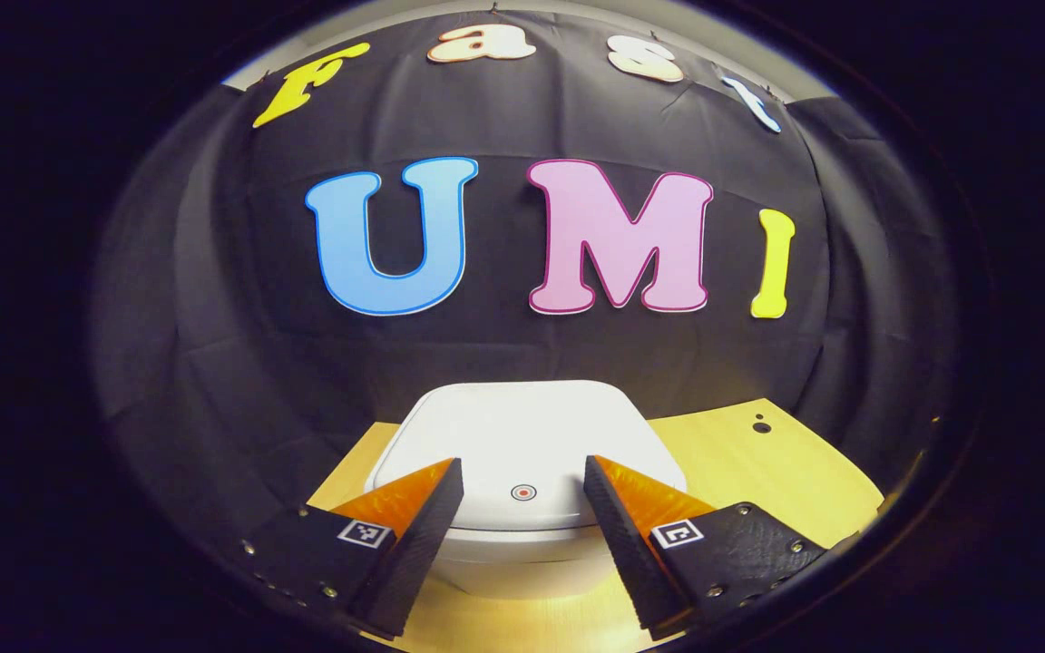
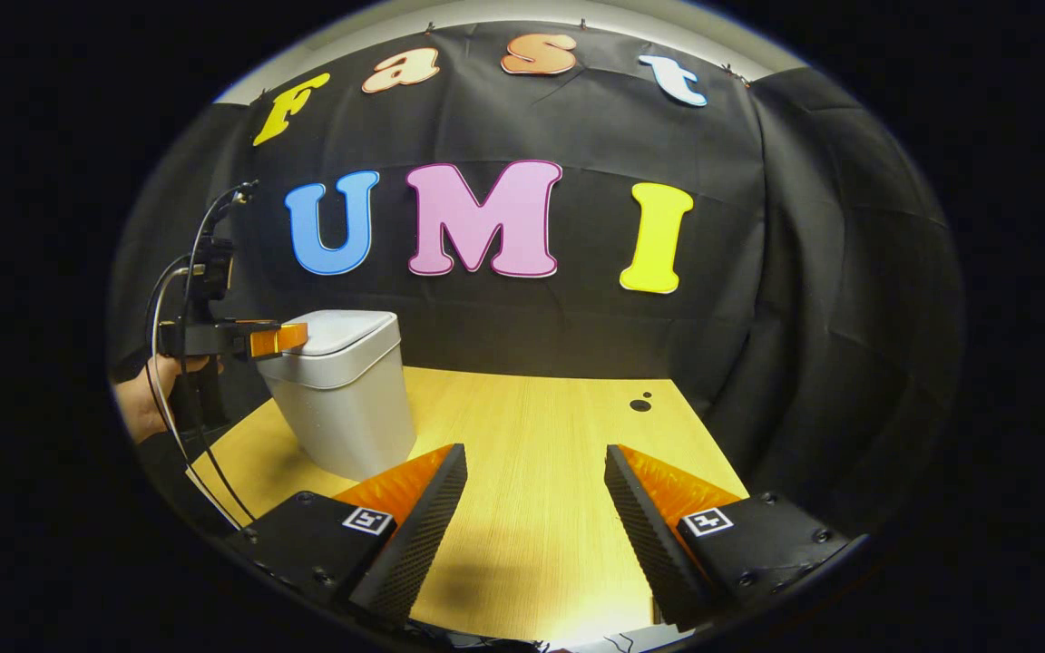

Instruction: Press the lid of the desktop garbage bin to open it, pick up the crumpled paper on the desktop and throw it into the bin, then pick up the pop can on the desktop and drop it into the bin, and finally close the garbage bin lid.

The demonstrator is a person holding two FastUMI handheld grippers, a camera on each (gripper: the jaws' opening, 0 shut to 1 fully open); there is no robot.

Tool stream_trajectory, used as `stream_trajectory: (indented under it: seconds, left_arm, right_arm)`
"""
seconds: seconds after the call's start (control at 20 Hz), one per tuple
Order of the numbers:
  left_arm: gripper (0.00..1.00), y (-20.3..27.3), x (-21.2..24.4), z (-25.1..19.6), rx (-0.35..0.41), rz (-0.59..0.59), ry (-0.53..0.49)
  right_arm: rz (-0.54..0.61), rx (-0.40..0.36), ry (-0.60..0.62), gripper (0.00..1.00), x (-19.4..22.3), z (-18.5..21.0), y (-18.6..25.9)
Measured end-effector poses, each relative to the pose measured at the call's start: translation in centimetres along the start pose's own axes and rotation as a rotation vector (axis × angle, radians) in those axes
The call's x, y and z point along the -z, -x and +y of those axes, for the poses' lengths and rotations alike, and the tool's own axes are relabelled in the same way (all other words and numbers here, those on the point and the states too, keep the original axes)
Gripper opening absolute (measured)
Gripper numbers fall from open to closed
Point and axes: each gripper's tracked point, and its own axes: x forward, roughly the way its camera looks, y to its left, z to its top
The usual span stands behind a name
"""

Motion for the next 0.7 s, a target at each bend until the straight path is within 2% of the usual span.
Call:
stream_trajectory:
  seconds: [0.3,0.45,0.7]
  left_arm:
    - [0.9,0.1,0.8,0.0,0.018,-0.039,0.015]
    - [0.92,0.0,1.0,-0.1,0.02,-0.049,-0.041]
    - [0.9,0.7,0.4,0.2,-0.014,-0.057,-0.019]
  right_arm:
    - [0.029,-0.019,0.023,0.99,0.9,0.6,0.2]
    - [0.035,-0.03,0.019,0.99,1.1,1.0,-0.1]
    - [0.025,-0.046,0.017,0.99,0.5,1.3,-0.4]
